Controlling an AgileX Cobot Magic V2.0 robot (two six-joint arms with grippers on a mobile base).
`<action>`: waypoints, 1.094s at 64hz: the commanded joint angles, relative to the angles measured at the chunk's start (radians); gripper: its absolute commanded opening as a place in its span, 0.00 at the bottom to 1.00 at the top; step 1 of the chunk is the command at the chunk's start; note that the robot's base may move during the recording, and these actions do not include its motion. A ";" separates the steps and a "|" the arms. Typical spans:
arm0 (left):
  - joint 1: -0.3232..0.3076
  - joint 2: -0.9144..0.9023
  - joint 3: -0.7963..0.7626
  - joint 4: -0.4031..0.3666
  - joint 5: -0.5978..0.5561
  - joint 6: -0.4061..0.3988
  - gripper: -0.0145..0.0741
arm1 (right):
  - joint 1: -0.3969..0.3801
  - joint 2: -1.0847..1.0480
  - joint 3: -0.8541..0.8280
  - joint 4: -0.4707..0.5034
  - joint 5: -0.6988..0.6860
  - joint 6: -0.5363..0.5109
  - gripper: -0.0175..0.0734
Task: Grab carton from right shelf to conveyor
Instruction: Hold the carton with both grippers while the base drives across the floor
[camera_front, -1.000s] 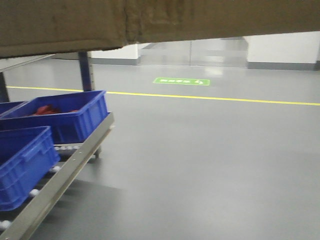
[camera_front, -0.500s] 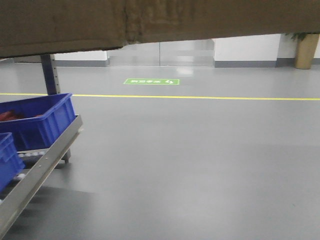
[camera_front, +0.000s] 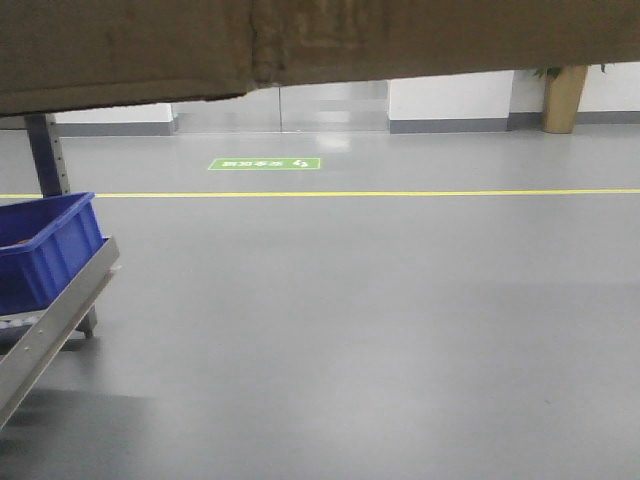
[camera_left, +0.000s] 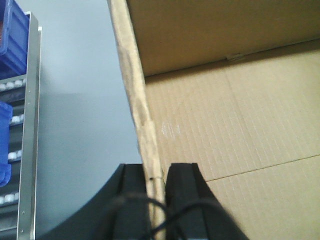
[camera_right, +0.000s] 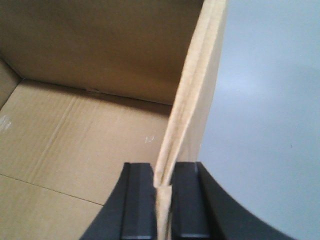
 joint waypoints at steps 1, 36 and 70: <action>-0.013 -0.006 -0.004 -0.044 -0.053 0.003 0.14 | 0.004 -0.011 -0.005 0.039 -0.069 -0.017 0.12; -0.013 -0.006 -0.004 -0.044 -0.053 0.003 0.14 | 0.004 -0.011 -0.005 0.039 -0.069 -0.017 0.12; -0.013 -0.006 -0.004 -0.038 -0.053 0.003 0.14 | 0.004 -0.011 -0.005 0.039 -0.069 -0.017 0.12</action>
